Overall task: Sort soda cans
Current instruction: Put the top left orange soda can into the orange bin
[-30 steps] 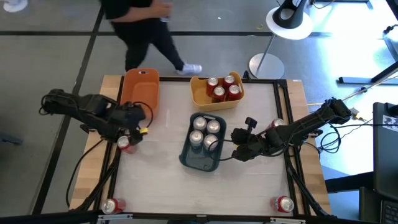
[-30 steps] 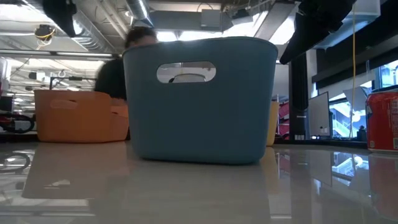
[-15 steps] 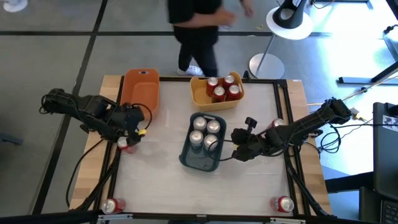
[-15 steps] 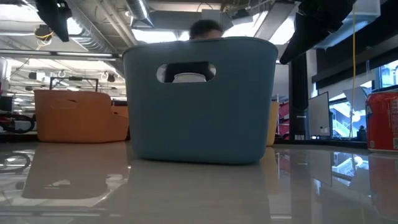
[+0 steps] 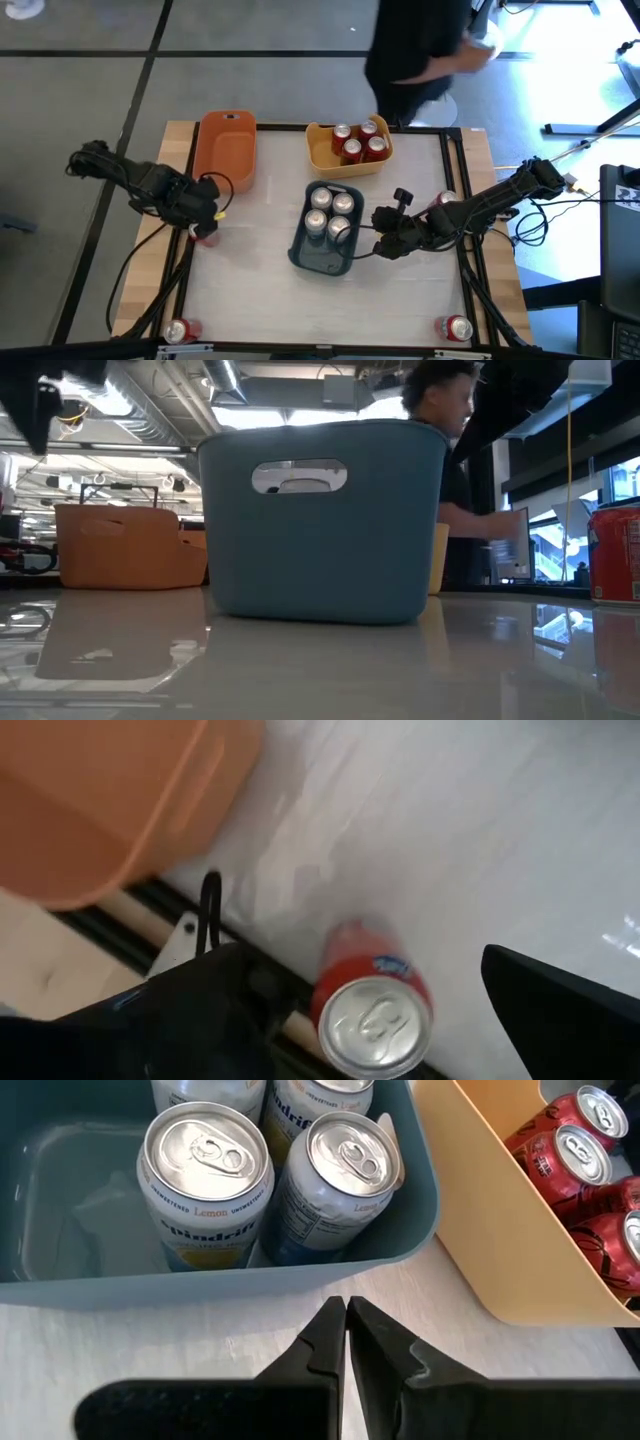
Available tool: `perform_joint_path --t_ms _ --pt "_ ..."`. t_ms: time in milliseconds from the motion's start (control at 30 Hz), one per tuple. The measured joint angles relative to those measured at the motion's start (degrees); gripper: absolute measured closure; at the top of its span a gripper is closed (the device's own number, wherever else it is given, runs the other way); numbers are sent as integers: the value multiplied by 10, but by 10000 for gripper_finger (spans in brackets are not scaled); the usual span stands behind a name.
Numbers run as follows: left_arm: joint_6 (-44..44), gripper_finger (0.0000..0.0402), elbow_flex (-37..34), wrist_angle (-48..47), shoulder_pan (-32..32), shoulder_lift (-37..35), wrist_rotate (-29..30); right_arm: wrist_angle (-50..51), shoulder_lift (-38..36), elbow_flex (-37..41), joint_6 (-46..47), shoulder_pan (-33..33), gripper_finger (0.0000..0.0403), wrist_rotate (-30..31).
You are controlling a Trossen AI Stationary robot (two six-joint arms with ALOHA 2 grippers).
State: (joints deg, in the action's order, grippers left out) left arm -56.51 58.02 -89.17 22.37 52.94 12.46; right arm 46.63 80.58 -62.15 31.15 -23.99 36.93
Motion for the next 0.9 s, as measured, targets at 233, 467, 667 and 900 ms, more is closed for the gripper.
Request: perform_joint_path --t_ms 233,467,667,900 --pt "-1 2 -60 -2 21 -12 -37 -1 0 0 -1 0 384 1" --pt "-23 2 -70 3 23 -11 -39 -2 0 0 -1 0 384 11" --pt "18 2 -70 23 23 -11 -62 -2 0 0 -1 0 384 11" --pt "96 2 -70 14 23 -1 -79 -2 0 0 -1 0 384 11"
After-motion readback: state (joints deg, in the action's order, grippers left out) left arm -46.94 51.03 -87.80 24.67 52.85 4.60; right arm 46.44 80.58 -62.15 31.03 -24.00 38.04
